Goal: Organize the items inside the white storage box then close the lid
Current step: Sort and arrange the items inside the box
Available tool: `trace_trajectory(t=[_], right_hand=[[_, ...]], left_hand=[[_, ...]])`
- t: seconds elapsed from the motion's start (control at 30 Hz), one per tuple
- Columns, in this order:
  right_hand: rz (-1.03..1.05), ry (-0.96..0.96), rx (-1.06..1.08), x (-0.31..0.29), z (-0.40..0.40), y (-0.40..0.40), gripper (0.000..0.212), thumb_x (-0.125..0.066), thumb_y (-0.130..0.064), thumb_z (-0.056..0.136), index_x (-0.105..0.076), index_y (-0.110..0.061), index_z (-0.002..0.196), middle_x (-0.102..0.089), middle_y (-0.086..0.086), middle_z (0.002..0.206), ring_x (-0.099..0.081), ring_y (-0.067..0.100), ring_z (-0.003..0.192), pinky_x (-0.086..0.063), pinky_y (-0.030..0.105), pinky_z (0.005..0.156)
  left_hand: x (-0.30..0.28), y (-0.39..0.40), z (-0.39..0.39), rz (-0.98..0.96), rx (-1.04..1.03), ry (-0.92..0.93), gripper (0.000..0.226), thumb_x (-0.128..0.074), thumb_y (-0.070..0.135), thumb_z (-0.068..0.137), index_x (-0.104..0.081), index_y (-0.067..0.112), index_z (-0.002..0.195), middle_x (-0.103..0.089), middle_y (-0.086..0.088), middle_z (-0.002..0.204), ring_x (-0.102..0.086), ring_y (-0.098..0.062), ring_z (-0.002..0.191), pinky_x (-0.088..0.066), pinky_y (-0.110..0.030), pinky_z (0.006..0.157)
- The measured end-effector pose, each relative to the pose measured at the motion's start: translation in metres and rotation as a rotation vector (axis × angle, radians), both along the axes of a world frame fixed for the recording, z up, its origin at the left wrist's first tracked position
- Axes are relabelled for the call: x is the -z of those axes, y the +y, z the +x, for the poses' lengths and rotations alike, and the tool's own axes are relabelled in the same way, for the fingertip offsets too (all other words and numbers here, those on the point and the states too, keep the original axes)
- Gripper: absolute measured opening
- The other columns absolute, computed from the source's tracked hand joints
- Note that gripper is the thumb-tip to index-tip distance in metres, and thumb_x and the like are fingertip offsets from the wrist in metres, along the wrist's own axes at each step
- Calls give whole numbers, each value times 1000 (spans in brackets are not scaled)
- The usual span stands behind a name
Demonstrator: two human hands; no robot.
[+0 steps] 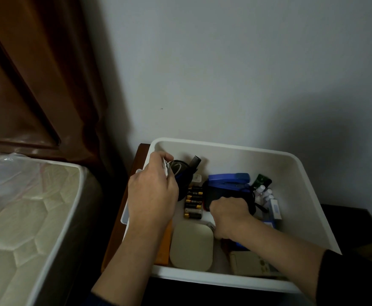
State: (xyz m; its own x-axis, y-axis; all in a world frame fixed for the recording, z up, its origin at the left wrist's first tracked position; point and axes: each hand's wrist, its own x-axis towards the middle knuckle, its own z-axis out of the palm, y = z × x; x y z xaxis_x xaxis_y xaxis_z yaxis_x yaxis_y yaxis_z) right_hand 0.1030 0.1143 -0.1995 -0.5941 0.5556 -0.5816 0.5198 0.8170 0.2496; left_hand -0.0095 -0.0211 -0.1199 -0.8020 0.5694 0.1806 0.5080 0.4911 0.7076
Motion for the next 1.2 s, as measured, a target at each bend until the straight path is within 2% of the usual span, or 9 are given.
trace_trajectory(t=[0.23,0.4,0.53,0.67,0.73,0.8,0.9,1.13,1.2], right_hand=[[93,-24,25,19,0,-14,27,-76,-13,94,-70,-15,120,-71,2,115,-70,20,105,-43,34,71],[9,38,93,9,0,-7,38,-80,-20,90,-66,-15,125,-69,5,119,-69,23,108,-49,34,77],[-77,89,135,-7,3,2,38,-83,-42,82,-62,-17,102,-61,-1,90,-63,20,83,-51,31,70],[-154,167,170,-16,5,14,35,-85,-41,73,-59,-19,75,-63,-4,75,-64,15,71,-56,29,65],[-264,233,136,-17,6,19,23,-84,-37,74,-75,-18,82,-74,-5,80,-71,13,77,-63,34,73],[-389,301,94,-18,5,21,24,-85,-36,79,-82,-21,98,-79,-9,93,-73,6,87,-63,31,84],[-425,364,21,-15,-1,19,25,-84,-35,84,-81,-23,105,-79,-12,97,-72,1,87,-61,25,84],[-432,349,-2,-12,-12,20,26,-80,-40,89,-81,-22,108,-80,-10,103,-73,7,92,-62,33,86],[-408,337,-5,-10,-15,21,25,-80,-39,89,-81,-23,108,-79,-9,103,-73,9,93,-62,35,87]], left_hand=[[-1,0,0,-10,6,-17,22,-54,18,103,-48,33,118,-70,0,93,-69,-25,86,-58,-55,86],[-2,0,1,-18,-3,-20,23,-55,17,102,-45,36,113,-70,0,90,-68,-26,84,-58,-56,85],[-3,0,1,-26,8,-15,30,-54,18,103,-36,42,107,-70,1,91,-68,-25,84,-59,-54,84],[-2,-1,0,-11,9,-13,23,-54,18,102,-47,35,115,-72,1,95,-69,-25,87,-58,-54,86],[-1,-1,-1,-3,9,-4,23,-53,18,101,-50,33,118,-72,1,94,-68,-25,86,-58,-54,86],[-1,0,0,2,10,4,21,-53,17,101,-50,32,117,-71,2,92,-68,-26,84,-58,-53,85],[0,0,0,6,-1,5,21,-55,16,101,-52,30,117,-73,0,94,-69,-28,87,-57,-50,86],[0,0,-1,3,7,24,19,-55,15,101,-51,29,113,-61,9,83,-64,-25,80,-54,-47,81],[0,0,-1,0,7,19,19,-54,16,101,-51,29,114,-65,7,85,-65,-25,81,-55,-49,83]])
